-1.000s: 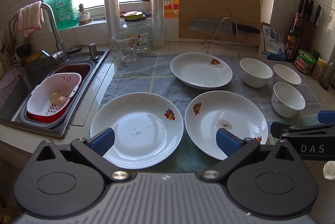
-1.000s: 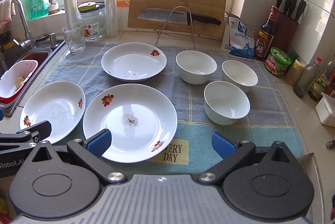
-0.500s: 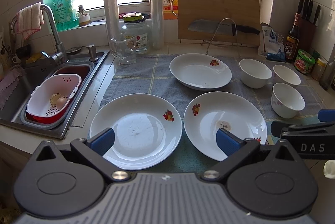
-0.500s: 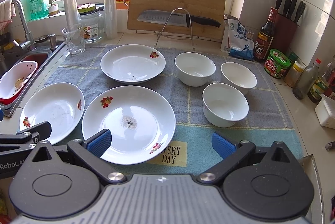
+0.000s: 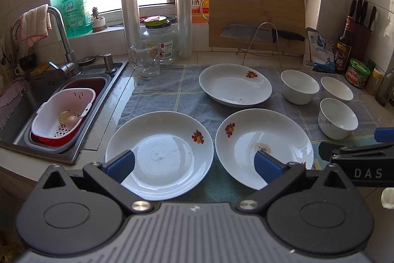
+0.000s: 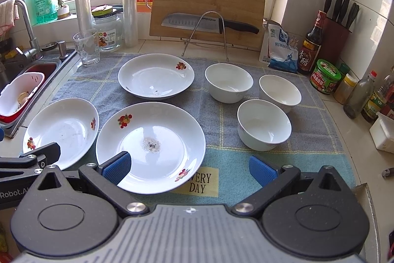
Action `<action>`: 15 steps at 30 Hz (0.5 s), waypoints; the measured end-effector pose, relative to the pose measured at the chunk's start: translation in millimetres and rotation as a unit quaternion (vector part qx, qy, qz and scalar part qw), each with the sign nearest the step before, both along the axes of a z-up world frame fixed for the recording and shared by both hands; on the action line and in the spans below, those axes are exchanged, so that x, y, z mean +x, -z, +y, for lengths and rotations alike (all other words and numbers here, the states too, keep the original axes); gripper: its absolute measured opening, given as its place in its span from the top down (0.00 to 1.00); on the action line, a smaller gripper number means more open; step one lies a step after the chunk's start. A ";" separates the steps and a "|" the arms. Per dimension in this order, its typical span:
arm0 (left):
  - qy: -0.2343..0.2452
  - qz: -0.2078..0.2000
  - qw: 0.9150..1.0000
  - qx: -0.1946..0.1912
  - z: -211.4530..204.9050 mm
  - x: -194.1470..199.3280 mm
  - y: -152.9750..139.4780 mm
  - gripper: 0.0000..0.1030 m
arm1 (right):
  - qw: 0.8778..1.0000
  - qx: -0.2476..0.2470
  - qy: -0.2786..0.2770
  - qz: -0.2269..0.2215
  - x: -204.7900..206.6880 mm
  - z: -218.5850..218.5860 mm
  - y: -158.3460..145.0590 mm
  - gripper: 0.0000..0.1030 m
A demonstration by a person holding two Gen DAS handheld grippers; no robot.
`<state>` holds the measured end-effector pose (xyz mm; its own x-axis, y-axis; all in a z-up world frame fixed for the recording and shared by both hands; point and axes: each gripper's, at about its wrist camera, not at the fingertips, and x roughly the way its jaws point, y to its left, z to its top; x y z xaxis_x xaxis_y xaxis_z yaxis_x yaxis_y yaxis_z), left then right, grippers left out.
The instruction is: Organize plates and bowls
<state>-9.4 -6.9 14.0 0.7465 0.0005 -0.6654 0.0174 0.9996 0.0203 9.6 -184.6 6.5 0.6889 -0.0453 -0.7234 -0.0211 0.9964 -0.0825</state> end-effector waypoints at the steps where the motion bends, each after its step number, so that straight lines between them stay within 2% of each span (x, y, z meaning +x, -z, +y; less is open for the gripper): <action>1: 0.000 0.000 1.000 0.000 0.3 -0.3 0.1 0.01 | 1.000 0.000 -0.001 0.000 0.1 -0.4 0.0 0.00; 15: -0.006 -0.006 1.000 0.002 -1.9 -5.1 2.1 0.01 | 1.000 0.003 -0.021 -0.006 -2.4 -5.2 4.3 0.00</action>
